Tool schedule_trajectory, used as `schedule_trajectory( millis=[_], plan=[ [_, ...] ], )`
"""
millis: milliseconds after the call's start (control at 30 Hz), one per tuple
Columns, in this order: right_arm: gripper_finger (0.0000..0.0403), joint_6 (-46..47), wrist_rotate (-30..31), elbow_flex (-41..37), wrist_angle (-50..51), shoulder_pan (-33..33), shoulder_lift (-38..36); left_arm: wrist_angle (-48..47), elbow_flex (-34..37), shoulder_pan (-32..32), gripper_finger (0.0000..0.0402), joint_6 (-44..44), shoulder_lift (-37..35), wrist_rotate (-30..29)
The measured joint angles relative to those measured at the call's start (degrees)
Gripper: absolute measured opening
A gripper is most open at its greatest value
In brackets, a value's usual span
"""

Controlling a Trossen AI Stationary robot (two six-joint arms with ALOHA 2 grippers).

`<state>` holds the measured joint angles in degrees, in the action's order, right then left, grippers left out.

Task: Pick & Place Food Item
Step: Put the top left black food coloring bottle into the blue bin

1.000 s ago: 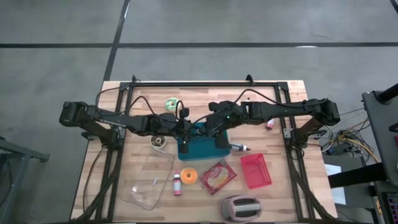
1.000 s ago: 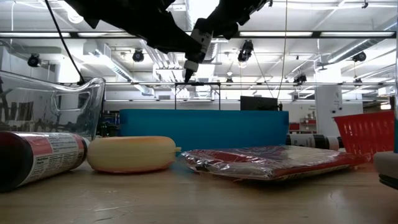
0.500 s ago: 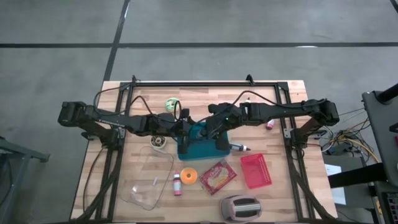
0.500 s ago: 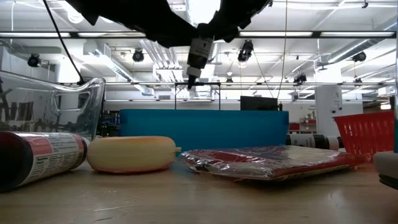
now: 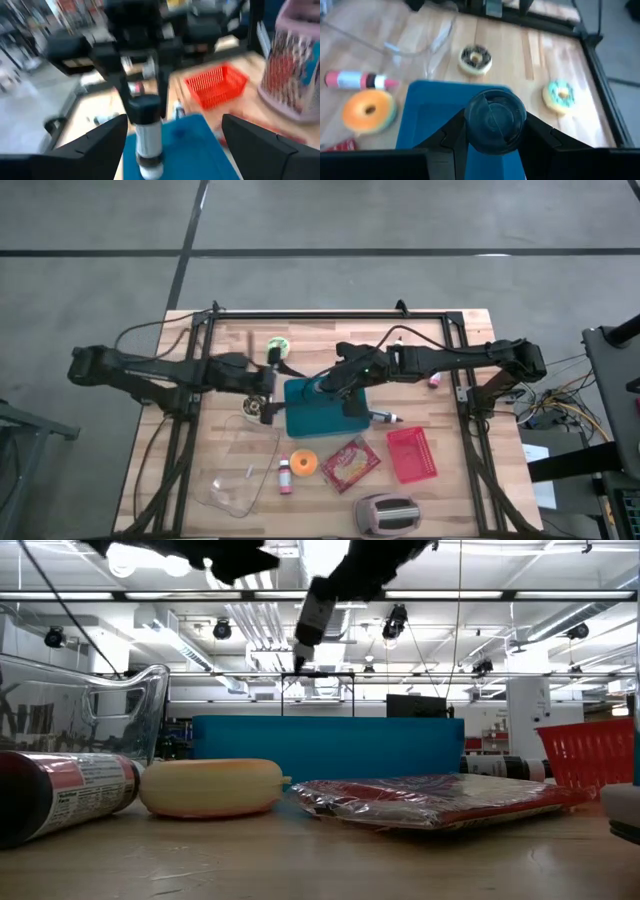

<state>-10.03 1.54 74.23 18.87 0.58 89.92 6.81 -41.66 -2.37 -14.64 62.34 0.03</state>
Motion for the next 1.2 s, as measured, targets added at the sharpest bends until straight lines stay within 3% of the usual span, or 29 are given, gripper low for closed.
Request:
schedule_trajectory(
  millis=[267, 533, 700, 833, 933, 1200],
  plan=[
    [0.0123, -3.55, -0.01, -4.62, -19.2, -0.09, -4.27, 22.03, 17.34, 0.27, 0.0323, 0.64, -13.16, -3.01],
    [0.0123, -3.69, -3.59, -19.55, -57.02, 0.8, -7.94, 33.0, 24.07, 1.24, 0.0323, 1.9, -17.6, -6.24],
    [0.0123, -1.78, -8.86, -26.57, -75.96, 1.96, -6.73, 39.21, 23.88, 1.24, 0.0322, 2.85, -13.43, -3.59],
    [0.0123, -0.09, -12.9, -29.48, -87.55, 2.24, -5.23, 49.5, 23.09, 1.3, 0.0321, 2.87, -6.36, -2.23],
    [0.0123, 1.77, -14.61, -29.61, -90.46, 2.21, -4.6, 57.6, 21.06, 1.38, 0.0321, 2.59, 0.06, -2.06],
    [0.0123, 2.3, -15.35, -29.54, -92.17, 2.05, -4.29, 65.81, 10.11, 1.57, 0.0321, -0.28, 15.59, 1.27]
  ],
)
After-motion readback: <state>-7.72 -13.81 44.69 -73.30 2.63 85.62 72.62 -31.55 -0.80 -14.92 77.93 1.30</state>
